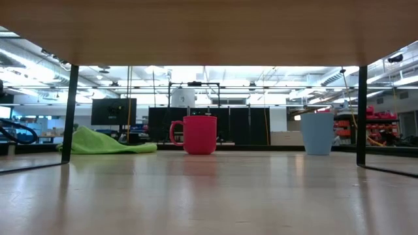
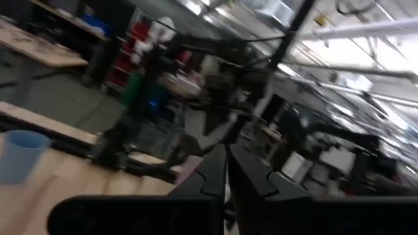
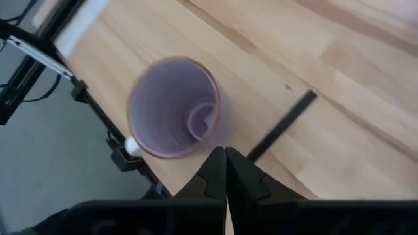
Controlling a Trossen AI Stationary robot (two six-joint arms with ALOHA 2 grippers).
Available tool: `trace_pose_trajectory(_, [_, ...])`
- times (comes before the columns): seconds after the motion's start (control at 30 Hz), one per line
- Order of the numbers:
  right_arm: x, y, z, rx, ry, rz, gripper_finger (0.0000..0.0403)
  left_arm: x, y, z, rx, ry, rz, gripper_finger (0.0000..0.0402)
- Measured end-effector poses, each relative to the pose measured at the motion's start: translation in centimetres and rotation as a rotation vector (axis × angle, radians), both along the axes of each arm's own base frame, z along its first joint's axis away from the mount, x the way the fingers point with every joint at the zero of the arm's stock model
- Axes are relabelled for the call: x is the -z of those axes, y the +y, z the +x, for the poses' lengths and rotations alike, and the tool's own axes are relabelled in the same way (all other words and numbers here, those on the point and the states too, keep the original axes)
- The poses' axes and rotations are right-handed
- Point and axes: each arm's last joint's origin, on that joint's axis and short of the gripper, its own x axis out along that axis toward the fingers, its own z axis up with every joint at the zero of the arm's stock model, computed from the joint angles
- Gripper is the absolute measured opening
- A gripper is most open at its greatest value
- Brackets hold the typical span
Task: Stack small to large cups/mugs on shelf
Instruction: Adjust the purple mug on the shelf
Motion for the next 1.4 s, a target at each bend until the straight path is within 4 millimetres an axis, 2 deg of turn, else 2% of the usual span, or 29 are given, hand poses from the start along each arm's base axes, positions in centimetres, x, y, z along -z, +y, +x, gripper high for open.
trace_pose_trajectory(0.1, [1.0,0.5,-0.8,0.035,-0.015,-0.009,0.0010,-1.5,-1.4,1.4,0.046,0.007,0.032,0.0013])
trace_pose_trajectory(0.17, [1.6,0.9,-1.3,0.053,-0.040,-0.028,0.0010,-1.8,-2.5,2.3,0.039,0.038,0.047,0.0009])
trace_pose_trajectory(0.37, [4.4,2.2,-1.8,0.099,-0.026,-0.083,0.0004,-0.2,-6.3,5.0,-0.026,0.186,0.072,0.0012])
trace_pose_trajectory(0.47, [5.5,3.1,-1.4,0.112,-0.010,-0.112,0.0003,0.7,-8.4,6.2,-0.049,0.245,0.097,0.0011])
trace_pose_trajectory(0.6, [7.0,4.4,-0.5,0.158,-0.022,-0.143,0.0002,0.9,-10.7,8.0,-0.048,0.281,0.129,0.0008])
trace_pose_trajectory(0.77, [7.5,5.2,0.0,0.205,-0.056,-0.145,0.0002,0.6,-13.1,10.2,-0.018,0.291,0.207,0.0016])
trace_pose_trajectory(0.9, [7.4,5.2,0.5,0.208,-0.075,-0.152,0.0001,0.5,-14.6,11.2,0.006,0.291,0.248,0.0011])
trace_pose_trajectory(1.17, [7.4,5.8,0.9,0.156,-0.101,-0.113,0.0000,3.2,-17.3,12.4,0.057,0.366,0.232,0.0013])
trace_pose_trajectory(1.4, [7.3,5.9,1.0,0.128,-0.126,-0.141,0.0000,4.2,-18.7,14.3,0.047,0.260,0.151,0.0012])
